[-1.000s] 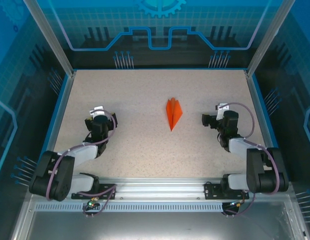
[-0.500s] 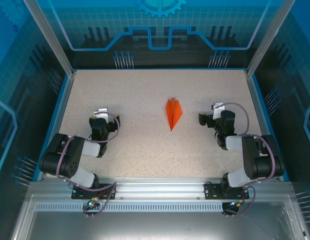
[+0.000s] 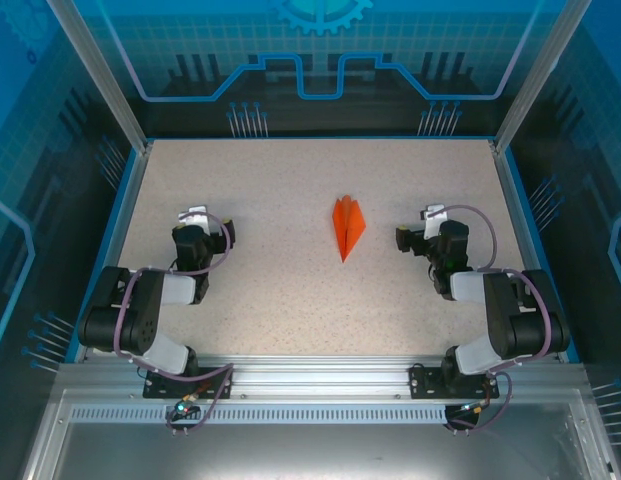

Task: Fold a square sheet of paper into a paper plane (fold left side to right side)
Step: Reset both arms

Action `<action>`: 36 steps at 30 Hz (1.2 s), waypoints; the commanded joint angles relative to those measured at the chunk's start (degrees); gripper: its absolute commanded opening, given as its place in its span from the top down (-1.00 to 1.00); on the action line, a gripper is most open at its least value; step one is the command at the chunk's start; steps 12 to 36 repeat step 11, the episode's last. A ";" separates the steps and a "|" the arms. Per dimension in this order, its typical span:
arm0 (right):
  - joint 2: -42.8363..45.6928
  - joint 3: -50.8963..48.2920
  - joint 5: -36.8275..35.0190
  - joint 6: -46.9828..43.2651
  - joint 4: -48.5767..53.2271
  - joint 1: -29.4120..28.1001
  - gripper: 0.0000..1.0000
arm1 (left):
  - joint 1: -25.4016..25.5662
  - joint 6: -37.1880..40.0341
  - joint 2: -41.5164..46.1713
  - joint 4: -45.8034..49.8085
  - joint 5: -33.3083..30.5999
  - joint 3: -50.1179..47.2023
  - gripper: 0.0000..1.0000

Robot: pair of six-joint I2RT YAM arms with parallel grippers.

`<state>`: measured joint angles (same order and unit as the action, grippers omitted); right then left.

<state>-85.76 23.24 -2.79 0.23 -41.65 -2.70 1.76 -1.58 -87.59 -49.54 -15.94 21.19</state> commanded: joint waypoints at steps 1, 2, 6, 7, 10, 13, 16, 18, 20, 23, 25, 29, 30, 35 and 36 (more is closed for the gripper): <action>-0.38 1.28 -0.73 -0.85 -1.76 -0.73 -0.99 | -0.22 -1.24 0.45 0.13 1.28 0.61 -0.97; -0.38 1.30 -0.73 -0.86 -1.77 -0.73 -0.99 | -0.22 -1.26 0.45 0.12 1.29 0.58 -0.97; -0.37 1.41 -0.73 -0.85 -1.59 -0.73 -0.99 | -0.25 -1.25 0.49 0.09 1.31 0.62 -0.97; -0.42 1.29 -0.73 -0.85 -1.59 -0.77 -0.99 | -0.18 -1.23 0.49 0.11 1.29 0.60 -0.97; -0.44 1.31 -0.70 -0.87 -1.59 -0.75 -0.99 | -0.18 -1.28 0.46 0.10 1.28 0.61 -0.97; -0.38 1.28 -0.64 -0.91 -1.68 -0.78 -0.99 | -0.18 -1.28 0.49 0.06 1.31 0.61 -0.97; -0.38 1.28 -0.64 -0.91 -1.68 -0.78 -0.99 | -0.18 -1.28 0.49 0.06 1.31 0.61 -0.97; -0.38 1.28 -0.64 -0.91 -1.68 -0.78 -0.99 | -0.18 -1.28 0.49 0.06 1.31 0.61 -0.97; -0.38 1.28 -0.64 -0.91 -1.68 -0.78 -0.99 | -0.18 -1.28 0.49 0.06 1.31 0.61 -0.97; -0.38 1.28 -0.64 -0.91 -1.68 -0.78 -0.99 | -0.18 -1.28 0.49 0.06 1.31 0.61 -0.97; -0.38 1.28 -0.64 -0.91 -1.68 -0.78 -0.99 | -0.18 -1.28 0.49 0.06 1.31 0.61 -0.97; -0.38 1.28 -0.64 -0.91 -1.68 -0.78 -0.99 | -0.18 -1.28 0.49 0.06 1.31 0.61 -0.97; -0.38 1.28 -0.64 -0.91 -1.68 -0.78 -0.99 | -0.18 -1.28 0.49 0.06 1.31 0.61 -0.97; -0.38 1.28 -0.64 -0.91 -1.68 -0.78 -0.99 | -0.18 -1.28 0.49 0.06 1.31 0.61 -0.97; -0.38 1.28 -0.64 -0.91 -1.68 -0.78 -0.99 | -0.18 -1.28 0.49 0.06 1.31 0.61 -0.97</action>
